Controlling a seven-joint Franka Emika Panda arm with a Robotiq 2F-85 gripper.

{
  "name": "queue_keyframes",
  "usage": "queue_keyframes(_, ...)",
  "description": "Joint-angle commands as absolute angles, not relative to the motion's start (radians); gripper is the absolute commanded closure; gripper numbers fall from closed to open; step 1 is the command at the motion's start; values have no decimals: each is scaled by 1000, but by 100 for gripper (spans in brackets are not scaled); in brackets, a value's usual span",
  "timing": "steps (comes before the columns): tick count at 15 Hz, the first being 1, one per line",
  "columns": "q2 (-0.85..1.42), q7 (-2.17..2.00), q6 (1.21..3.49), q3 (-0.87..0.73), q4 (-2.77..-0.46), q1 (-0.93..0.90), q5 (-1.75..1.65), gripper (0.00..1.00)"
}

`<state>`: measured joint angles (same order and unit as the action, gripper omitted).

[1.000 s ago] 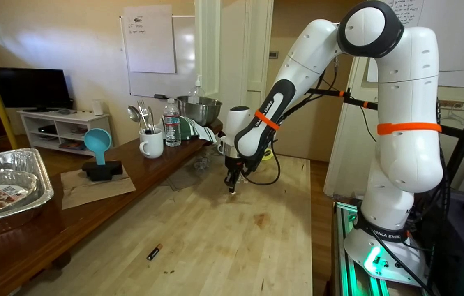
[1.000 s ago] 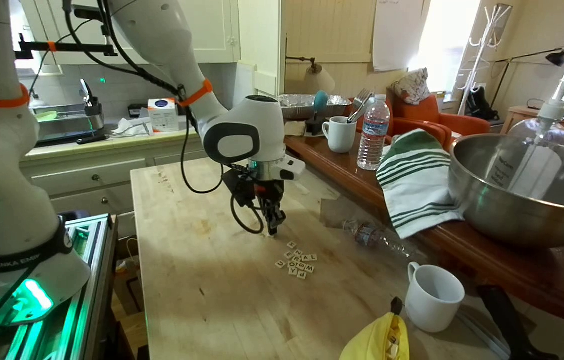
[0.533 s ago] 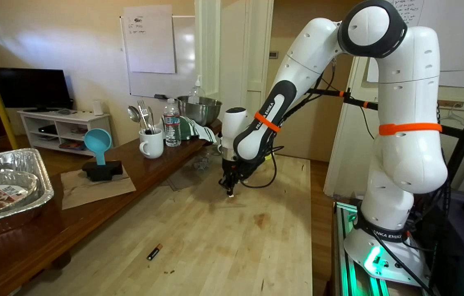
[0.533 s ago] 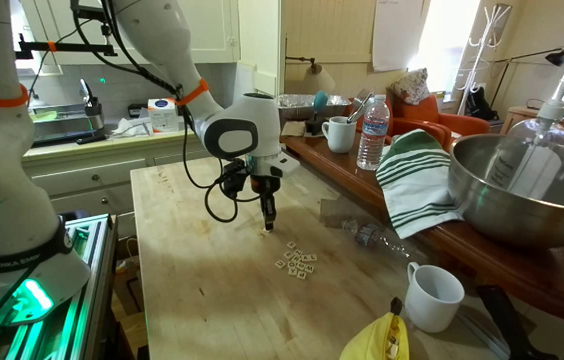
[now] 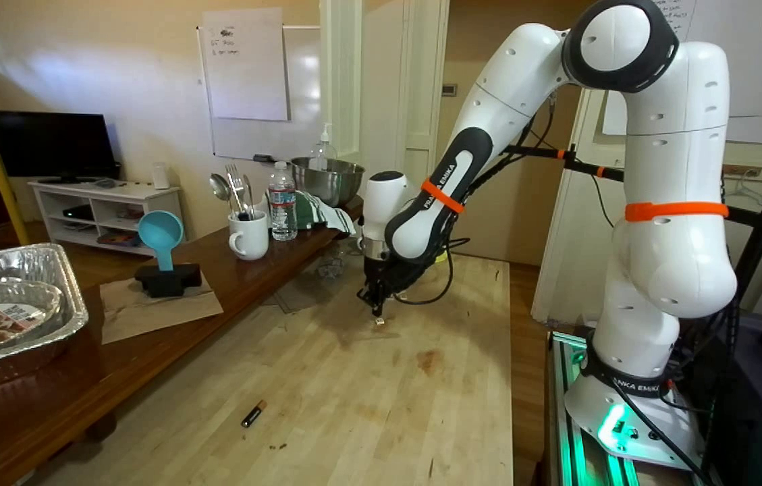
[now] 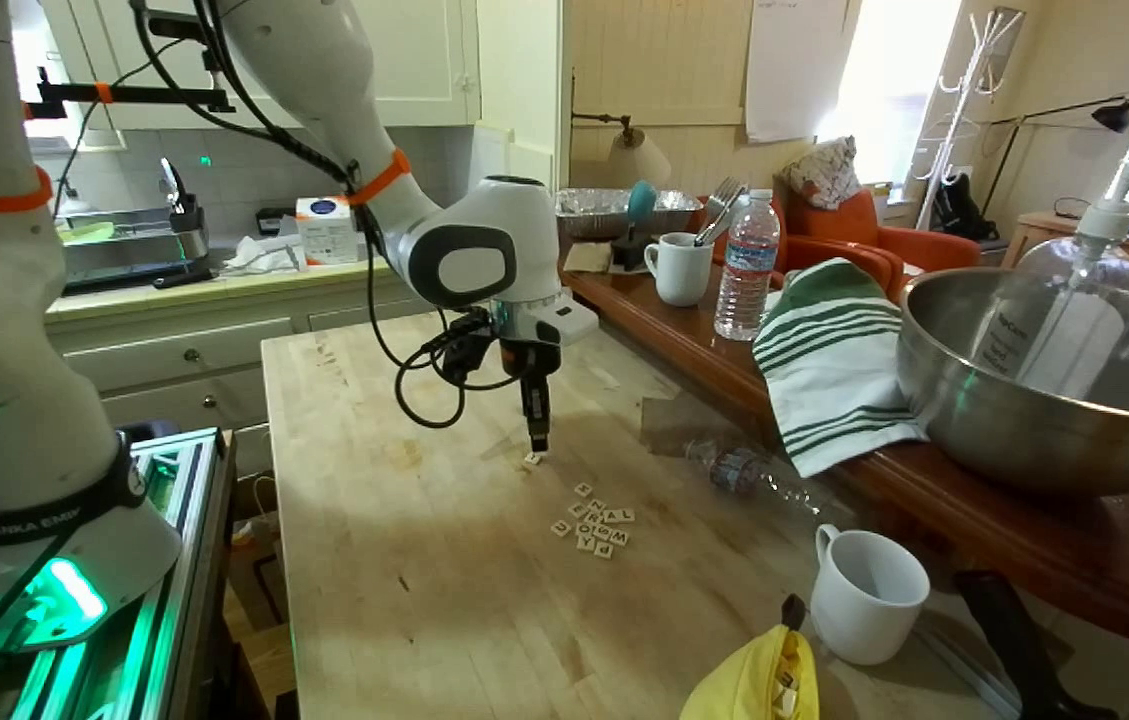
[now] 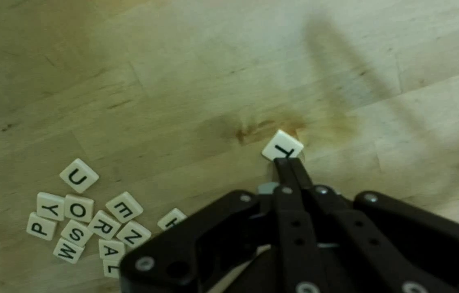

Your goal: Use the tiles to create the word 'The'.

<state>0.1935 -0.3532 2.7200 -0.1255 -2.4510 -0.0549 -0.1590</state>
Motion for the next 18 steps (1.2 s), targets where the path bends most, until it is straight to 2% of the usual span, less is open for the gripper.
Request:
queue_keyframes(1,125,-396,2697,-140,-2483,-62,-212,100)
queue_keyframes(14,161,347,2693,-88,-2408,84,-170,100)
queue_keyframes(18,155,352,2717,-92,-2414,92,-175,99)
